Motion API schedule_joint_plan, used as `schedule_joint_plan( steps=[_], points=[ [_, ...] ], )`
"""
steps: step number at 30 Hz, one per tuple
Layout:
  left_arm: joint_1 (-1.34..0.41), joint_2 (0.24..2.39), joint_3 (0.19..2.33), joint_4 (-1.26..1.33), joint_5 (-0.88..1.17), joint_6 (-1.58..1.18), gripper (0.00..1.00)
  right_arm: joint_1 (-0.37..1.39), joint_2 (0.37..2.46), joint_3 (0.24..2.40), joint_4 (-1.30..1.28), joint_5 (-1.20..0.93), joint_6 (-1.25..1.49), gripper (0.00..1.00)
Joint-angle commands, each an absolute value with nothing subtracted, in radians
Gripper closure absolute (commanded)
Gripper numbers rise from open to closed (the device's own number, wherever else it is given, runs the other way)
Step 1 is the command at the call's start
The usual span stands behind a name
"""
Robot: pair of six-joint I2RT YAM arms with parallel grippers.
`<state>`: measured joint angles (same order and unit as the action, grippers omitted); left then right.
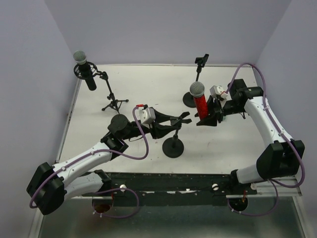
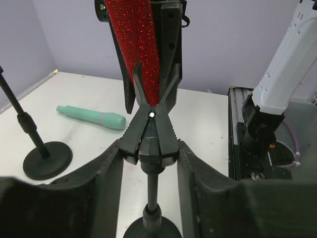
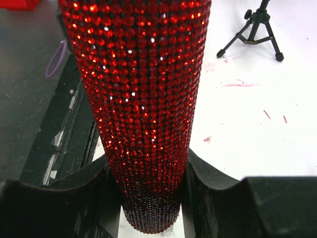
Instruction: Attach the microphones to the stand
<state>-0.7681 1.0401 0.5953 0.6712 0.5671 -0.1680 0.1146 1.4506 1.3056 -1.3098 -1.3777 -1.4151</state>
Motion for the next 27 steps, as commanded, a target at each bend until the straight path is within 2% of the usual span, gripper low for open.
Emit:
schedule_joint_plan(
  steps=[1, 9, 14, 18, 20, 23, 25, 27],
  points=[
    [-0.773, 1.032, 0.614, 0.672, 0.607, -0.170, 0.64, 0.135, 1.414, 1.287, -1.312, -1.399, -1.430, 1.00],
    [-0.773, 1.025, 0.614, 0.670, 0.606, -0.172, 0.70, 0.167, 1.373, 1.255, -1.298, -1.374, -1.439, 1.00],
    [-0.772, 1.020, 0.617, 0.664, 0.618, -0.172, 0.81, 0.210, 1.335, 1.207, -1.163, -1.345, -1.320, 1.00],
    [-0.773, 1.015, 0.617, 0.649, 0.618, -0.175, 0.80, 0.236, 1.348, 1.204, -1.134, -1.333, -1.282, 1.00],
    [-0.773, 1.006, 0.615, 0.641, 0.611, -0.182, 0.66, 0.248, 1.353, 1.203, -1.115, -1.325, -1.256, 1.00],
    [-0.773, 1.002, 0.614, 0.641, 0.607, -0.195, 0.38, 0.256, 1.356, 1.198, -1.095, -1.316, -1.239, 1.00],
    [-0.773, 1.002, 0.615, 0.638, 0.603, -0.199, 0.25, 0.255, 1.358, 1.200, -1.094, -1.315, -1.236, 1.00],
    [-0.773, 1.008, 0.621, 0.629, 0.601, -0.204, 0.19, 0.255, 1.356, 1.200, -1.088, -1.316, -1.229, 1.00]
  ],
)
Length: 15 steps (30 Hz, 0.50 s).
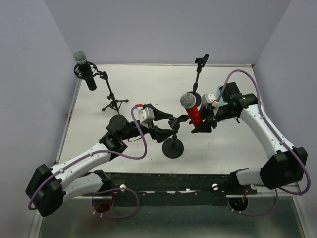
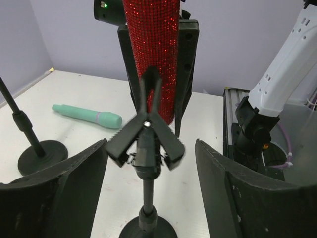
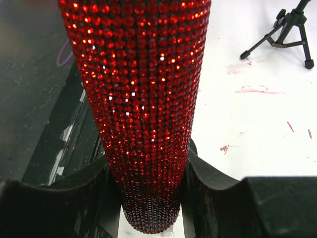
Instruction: Attach the microphones to the stand
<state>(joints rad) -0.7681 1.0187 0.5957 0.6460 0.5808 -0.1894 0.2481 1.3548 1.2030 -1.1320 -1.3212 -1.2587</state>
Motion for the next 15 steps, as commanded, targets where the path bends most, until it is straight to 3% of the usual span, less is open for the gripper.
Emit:
schedule_joint_plan(
  steps=[1, 8, 10, 12, 15],
  points=[
    [-0.773, 1.008, 0.624, 0.627, 0.603, -0.206, 0.18, 0.255, 1.358, 1.200, -1.089, -1.315, -1.229, 1.00],
    [-0.773, 1.008, 0.627, 0.623, 0.603, -0.212, 0.23, 0.255, 1.361, 1.198, -1.081, -1.318, -1.220, 1.00],
    [-0.773, 1.009, 0.627, 0.620, 0.617, -0.215, 0.43, 0.255, 1.362, 1.198, -1.083, -1.318, -1.220, 1.00],
    [-0.773, 1.014, 0.634, 0.606, 0.621, -0.213, 0.71, 0.253, 1.362, 1.197, -1.081, -1.318, -1.220, 1.00],
    [-0.773, 1.015, 0.637, 0.595, 0.629, -0.215, 0.87, 0.256, 1.362, 1.193, -1.080, -1.316, -1.221, 1.00]
  ],
)
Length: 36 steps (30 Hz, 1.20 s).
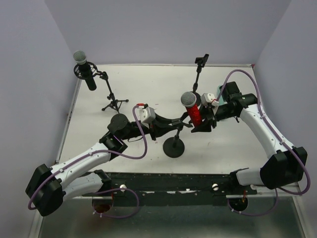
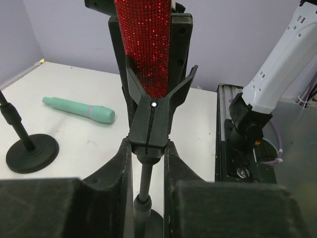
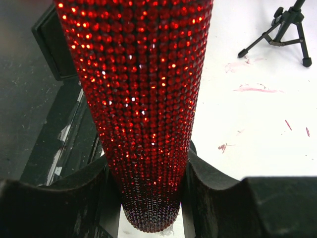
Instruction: Attach the microphones to the stand
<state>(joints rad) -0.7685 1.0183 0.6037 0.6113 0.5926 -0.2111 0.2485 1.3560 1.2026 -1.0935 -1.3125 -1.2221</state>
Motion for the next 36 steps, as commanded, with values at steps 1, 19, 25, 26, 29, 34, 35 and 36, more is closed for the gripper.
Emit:
schedule_joint_plan(
  steps=[1, 19, 25, 26, 29, 34, 35, 36],
  points=[
    [-0.773, 1.014, 0.635, 0.595, 0.629, -0.215, 0.88, 0.256, 1.362, 1.195, -1.080, -1.315, -1.221, 1.00],
    [-0.773, 1.014, 0.635, 0.604, 0.640, -0.229, 0.97, 0.376, 1.376, 1.152, -0.982, -1.206, -1.168, 1.00],
    [-0.773, 1.014, 0.635, 0.612, 0.643, -0.248, 0.92, 0.394, 1.393, 1.149, -0.953, -1.189, -1.132, 1.00],
    [-0.773, 1.014, 0.632, 0.614, 0.635, -0.255, 0.84, 0.394, 1.393, 1.149, -0.951, -1.190, -1.132, 1.00],
    [-0.773, 1.008, 0.624, 0.621, 0.620, -0.279, 0.46, 0.394, 1.393, 1.152, -0.954, -1.192, -1.127, 0.88],
    [-0.773, 0.965, 0.604, 0.623, 0.592, -0.285, 0.10, 0.390, 1.391, 1.166, -0.965, -1.190, -1.120, 0.55],
    [-0.773, 0.956, 0.601, 0.617, 0.586, -0.282, 0.07, 0.390, 1.391, 1.167, -0.963, -1.192, -1.118, 0.49],
    [-0.773, 0.942, 0.598, 0.608, 0.578, -0.279, 0.04, 0.388, 1.391, 1.169, -0.966, -1.195, -1.118, 0.43]
  ],
)
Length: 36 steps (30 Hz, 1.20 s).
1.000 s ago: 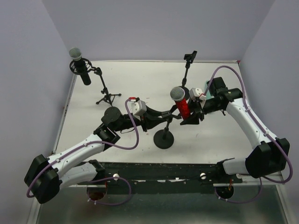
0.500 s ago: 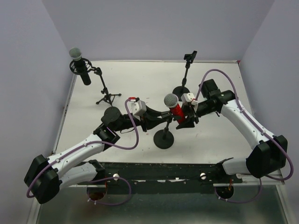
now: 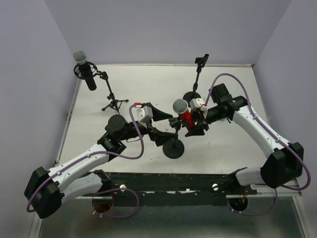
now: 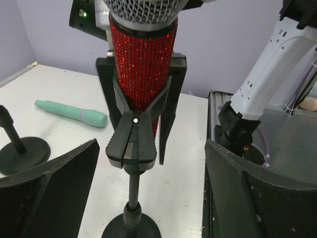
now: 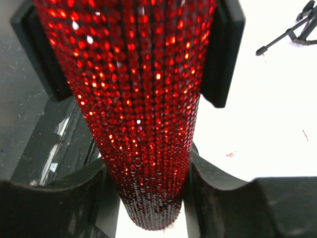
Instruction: Attach the microphones to the stand
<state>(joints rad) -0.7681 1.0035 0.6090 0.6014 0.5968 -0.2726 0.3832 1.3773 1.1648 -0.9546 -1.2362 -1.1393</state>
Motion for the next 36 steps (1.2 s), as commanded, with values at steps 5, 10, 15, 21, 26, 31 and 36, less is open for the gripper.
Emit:
schedule_joint_plan(
  steps=[5, 10, 15, 21, 26, 31, 36],
  points=[
    [-0.773, 0.853, 0.559, 0.552, 0.517, -0.242, 0.02, 0.365, 1.385, 1.183, -0.983, -1.206, -1.115, 0.08],
    [-0.772, 0.750, 0.399, 0.601, 0.469, -0.236, 0.02, 0.295, 1.365, 1.183, -0.973, -1.203, -1.106, 0.01],
    [-0.776, 0.831, 0.236, 0.872, 0.425, -0.250, 0.02, 0.226, 1.374, 1.155, -0.925, -1.163, -1.097, 0.01],
    [-0.805, 1.063, 0.278, 1.101, 0.437, -0.178, 0.04, 0.177, 1.387, 1.146, -0.927, -1.183, -1.104, 0.01],
    [-0.810, 1.242, 0.345, 1.249, 0.443, -0.181, 0.08, 0.147, 1.399, 1.143, -0.931, -1.192, -1.114, 0.01],
    [-0.841, 1.363, 0.428, 1.272, 0.439, -0.181, 0.16, 0.133, 1.396, 1.144, -0.943, -1.207, -1.123, 0.01],
    [-0.851, 1.417, 0.463, 1.272, 0.442, -0.187, 0.48, 0.123, 1.396, 1.149, -0.960, -1.212, -1.140, 0.01]
  ],
)
